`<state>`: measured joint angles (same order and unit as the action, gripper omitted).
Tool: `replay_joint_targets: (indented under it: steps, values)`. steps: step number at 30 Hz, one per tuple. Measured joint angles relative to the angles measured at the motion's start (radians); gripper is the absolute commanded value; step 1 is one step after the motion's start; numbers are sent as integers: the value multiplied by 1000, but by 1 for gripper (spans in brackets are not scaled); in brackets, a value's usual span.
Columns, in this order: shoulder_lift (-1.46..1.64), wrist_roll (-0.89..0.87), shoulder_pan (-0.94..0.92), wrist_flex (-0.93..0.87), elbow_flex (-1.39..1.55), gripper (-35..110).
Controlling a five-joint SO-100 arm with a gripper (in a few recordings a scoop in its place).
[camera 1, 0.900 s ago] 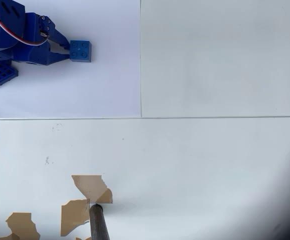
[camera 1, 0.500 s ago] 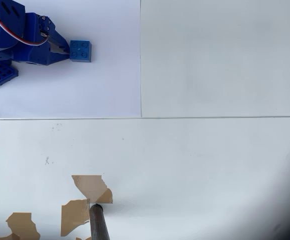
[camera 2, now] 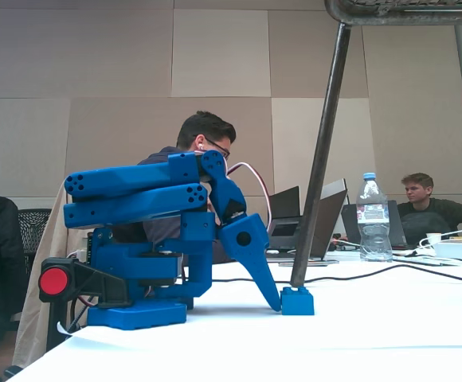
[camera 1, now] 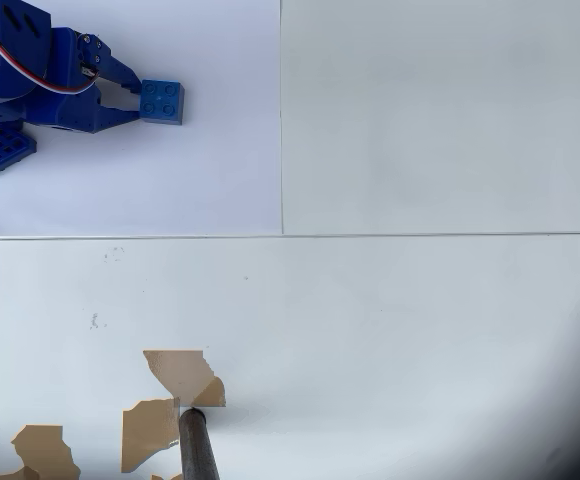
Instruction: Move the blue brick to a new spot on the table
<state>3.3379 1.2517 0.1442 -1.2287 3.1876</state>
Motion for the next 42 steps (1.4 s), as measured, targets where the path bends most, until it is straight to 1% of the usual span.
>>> replay_joint_targets:
  steps: [2, 5, 15, 18, 23, 26, 30, 36, 39, 42]
  values:
    - [0, 0, 0, 0, 0, 8]
    - [0, 0, 0, 0, 0, 3]
    - [0, 0, 0, 0, 0, 3]
    - [0, 0, 0, 0, 0, 5]
    - [0, 3, -58, 0, 0, 1]
    - [0, 41, -97, 0, 0, 0]
    - [0, 94, -126, 0, 0, 3]
    - [-11, 202, -190, -12, -2, 4]
    - [-91, 233, -186, -32, -34, 4]
    - [-216, 201, -156, -49, -114, 7]
